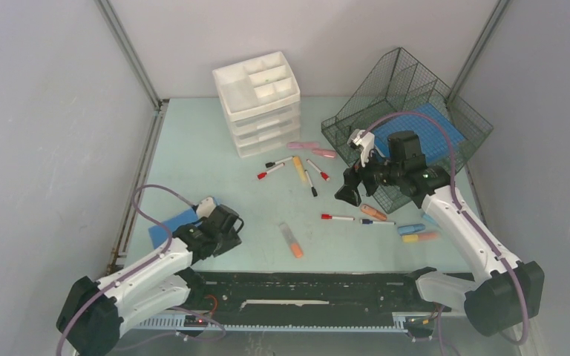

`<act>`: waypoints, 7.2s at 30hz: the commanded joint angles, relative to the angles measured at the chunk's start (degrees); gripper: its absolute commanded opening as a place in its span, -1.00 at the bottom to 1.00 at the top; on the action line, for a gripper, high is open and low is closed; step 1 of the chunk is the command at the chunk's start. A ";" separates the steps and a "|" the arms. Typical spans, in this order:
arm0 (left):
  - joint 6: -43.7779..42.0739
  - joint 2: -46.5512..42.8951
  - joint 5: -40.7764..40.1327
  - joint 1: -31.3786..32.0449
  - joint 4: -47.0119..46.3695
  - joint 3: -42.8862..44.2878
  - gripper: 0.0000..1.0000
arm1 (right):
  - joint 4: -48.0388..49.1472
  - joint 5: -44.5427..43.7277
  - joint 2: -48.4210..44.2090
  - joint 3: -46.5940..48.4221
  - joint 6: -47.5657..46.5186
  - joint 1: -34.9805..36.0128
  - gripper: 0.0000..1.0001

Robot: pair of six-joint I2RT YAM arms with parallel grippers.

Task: Organize the desk
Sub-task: Move the folder to the center of the board, then pick up the folder from the center of the board, then place the folder in the storage box.

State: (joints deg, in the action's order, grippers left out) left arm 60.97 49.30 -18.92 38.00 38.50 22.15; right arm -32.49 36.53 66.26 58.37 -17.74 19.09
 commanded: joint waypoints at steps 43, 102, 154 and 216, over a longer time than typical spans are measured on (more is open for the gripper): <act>-60.52 26.77 -23.19 5.70 10.05 33.71 0.60 | -0.20 0.73 -2.27 2.26 -0.84 -1.07 0.93; -54.58 48.23 -50.25 13.69 6.57 28.61 -1.00 | -0.64 7.26 -8.96 2.16 0.55 -7.30 0.94; -61.42 -8.55 -15.69 22.51 -1.32 26.72 -1.00 | -2.67 17.84 45.19 42.71 -39.82 27.96 0.97; -33.13 -26.13 3.96 22.38 -29.83 9.64 0.98 | -35.99 20.20 0.54 46.86 -10.52 -35.76 -1.00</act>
State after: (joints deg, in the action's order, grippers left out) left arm 22.22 23.24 -12.73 60.27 12.71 34.46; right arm -65.95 62.43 66.19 96.01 -31.86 -12.16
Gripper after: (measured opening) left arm 0.994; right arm 0.282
